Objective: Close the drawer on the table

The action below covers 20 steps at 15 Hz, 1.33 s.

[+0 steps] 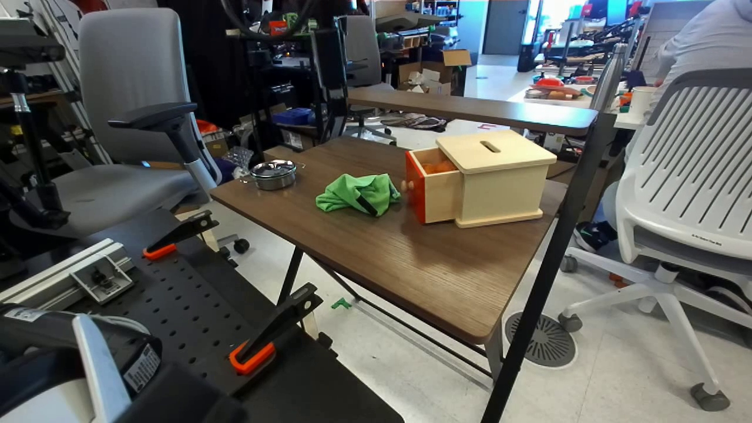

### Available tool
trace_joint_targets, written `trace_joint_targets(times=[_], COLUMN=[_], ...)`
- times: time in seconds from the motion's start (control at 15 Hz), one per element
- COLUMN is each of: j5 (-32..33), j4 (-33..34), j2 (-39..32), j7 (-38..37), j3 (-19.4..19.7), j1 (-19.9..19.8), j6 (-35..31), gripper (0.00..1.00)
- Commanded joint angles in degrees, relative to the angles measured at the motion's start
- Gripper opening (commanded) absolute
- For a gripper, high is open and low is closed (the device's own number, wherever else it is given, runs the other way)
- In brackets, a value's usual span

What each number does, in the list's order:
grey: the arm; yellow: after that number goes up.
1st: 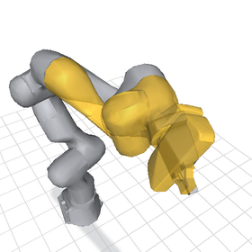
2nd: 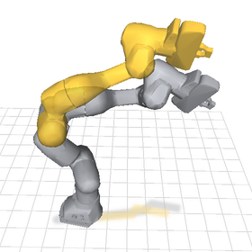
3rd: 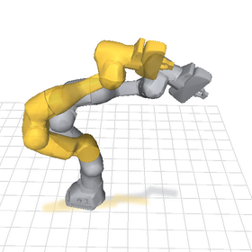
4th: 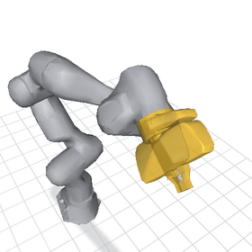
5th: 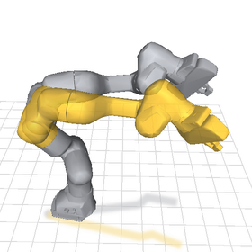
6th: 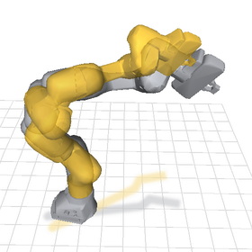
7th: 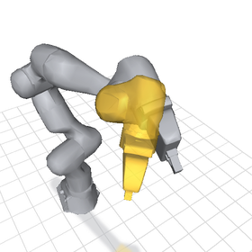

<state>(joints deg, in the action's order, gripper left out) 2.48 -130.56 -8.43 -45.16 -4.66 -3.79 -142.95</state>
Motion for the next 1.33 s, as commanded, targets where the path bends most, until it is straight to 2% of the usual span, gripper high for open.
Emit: trace_joint_targets(times=[0.0,0.33,0.73,1.27], j5=[2.88,1.55,1.67,1.33], j4=[8.22,15.85,24.13,30.93], j2=[-9.03,-17.67,-25.07,-30.97], j7=[-1.17,0.16,-0.74,-0.67], j3=[4.22,7.82,11.46,13.30], j1=[3.77,6.87,8.70,9.08], j6=[1.80,2.75,5.12,8.19], gripper=[1.00,1.00,1.00,1.00])
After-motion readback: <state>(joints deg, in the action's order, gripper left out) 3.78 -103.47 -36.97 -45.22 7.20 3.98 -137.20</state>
